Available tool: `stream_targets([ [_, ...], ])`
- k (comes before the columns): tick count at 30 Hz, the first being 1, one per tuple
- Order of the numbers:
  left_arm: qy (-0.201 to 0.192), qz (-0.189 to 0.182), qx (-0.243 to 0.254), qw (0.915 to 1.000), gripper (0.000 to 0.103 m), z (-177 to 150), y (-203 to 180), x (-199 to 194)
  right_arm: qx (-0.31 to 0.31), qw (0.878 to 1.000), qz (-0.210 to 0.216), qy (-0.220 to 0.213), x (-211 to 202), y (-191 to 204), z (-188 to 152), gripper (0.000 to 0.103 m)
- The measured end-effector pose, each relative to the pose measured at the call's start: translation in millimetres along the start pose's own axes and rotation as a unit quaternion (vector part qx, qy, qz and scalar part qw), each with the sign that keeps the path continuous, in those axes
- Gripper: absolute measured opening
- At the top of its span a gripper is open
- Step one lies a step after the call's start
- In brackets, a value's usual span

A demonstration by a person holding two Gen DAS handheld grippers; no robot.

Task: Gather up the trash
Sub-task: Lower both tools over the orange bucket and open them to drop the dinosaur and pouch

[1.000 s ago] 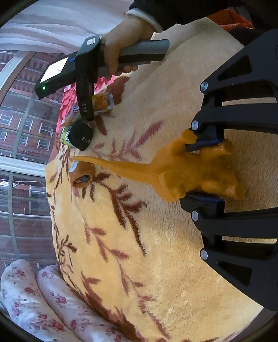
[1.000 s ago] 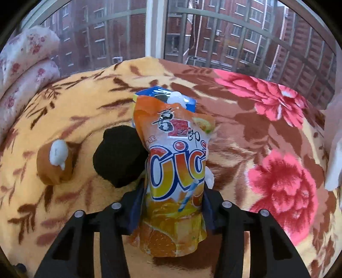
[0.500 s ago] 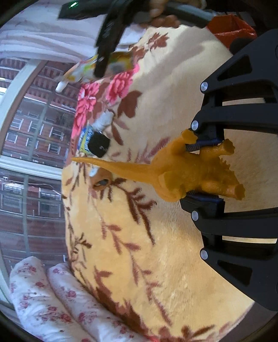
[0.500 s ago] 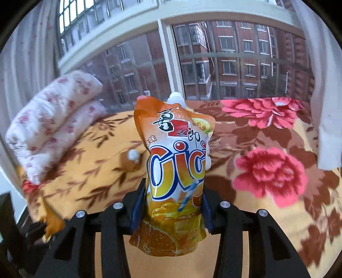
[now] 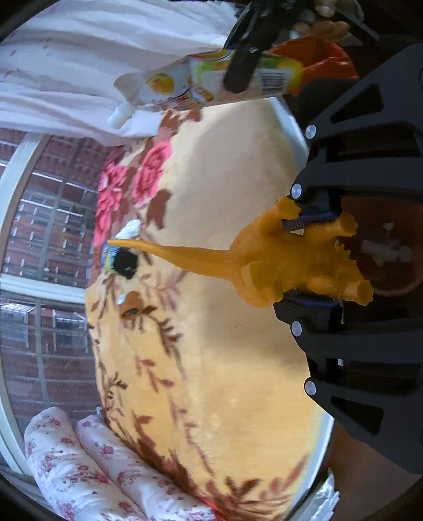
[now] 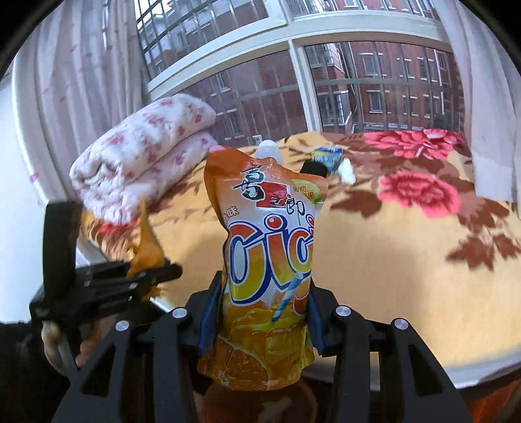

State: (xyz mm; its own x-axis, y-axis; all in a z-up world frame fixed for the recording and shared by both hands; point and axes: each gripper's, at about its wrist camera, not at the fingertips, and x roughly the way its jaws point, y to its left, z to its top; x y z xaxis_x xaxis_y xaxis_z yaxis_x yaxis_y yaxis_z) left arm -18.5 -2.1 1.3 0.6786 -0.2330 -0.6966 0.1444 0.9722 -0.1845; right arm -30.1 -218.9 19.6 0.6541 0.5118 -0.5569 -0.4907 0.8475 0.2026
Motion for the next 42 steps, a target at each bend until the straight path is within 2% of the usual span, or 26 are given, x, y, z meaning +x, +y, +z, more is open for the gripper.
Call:
stream_targets([
  [7, 0.047, -0.002, 0.016, 0.9988, 0.032, -47, -15, 1, 0.001, 1.000, 0.003, 0.031, -18, 14, -58, 0.045],
  [17, 0.101, -0.005, 0.025, 0.9946, 0.032, -95, -30, 14, 0.010, 0.995, 0.007, 0.100, -8, 24, -115, 0.045],
  [26, 0.160, -0.006, 0.018, 0.9869, 0.032, -121, -28, 43, 0.012, 0.990, 0.008, 0.138, 9, 25, -139, 0.046],
  [36, 0.182, -0.008, 0.014, 0.9831, 0.032, -123, -26, 56, 0.017, 0.987, 0.017, 0.162, 23, 23, -147, 0.048],
  [37, 0.184, -0.008, 0.014, 0.9828, 0.035, -123, -27, 57, 0.018, 0.986, 0.018, 0.164, 24, 22, -147, 0.049],
  [38, 0.185, -0.006, 0.015, 0.9825, 0.052, -124, -28, 58, 0.020, 0.986, 0.019, 0.167, 25, 21, -147, 0.059],
  [39, 0.185, 0.001, 0.018, 0.9827, 0.075, -124, -28, 58, 0.022, 0.986, 0.017, 0.167, 25, 21, -147, 0.068],
  [40, 0.182, 0.006, 0.019, 0.9831, 0.080, -123, -28, 57, 0.025, 0.986, 0.011, 0.162, 24, 19, -146, 0.069],
  [42, 0.176, 0.009, 0.020, 0.9842, 0.081, -122, -28, 55, 0.030, 0.987, 0.008, 0.157, 21, 15, -145, 0.069],
])
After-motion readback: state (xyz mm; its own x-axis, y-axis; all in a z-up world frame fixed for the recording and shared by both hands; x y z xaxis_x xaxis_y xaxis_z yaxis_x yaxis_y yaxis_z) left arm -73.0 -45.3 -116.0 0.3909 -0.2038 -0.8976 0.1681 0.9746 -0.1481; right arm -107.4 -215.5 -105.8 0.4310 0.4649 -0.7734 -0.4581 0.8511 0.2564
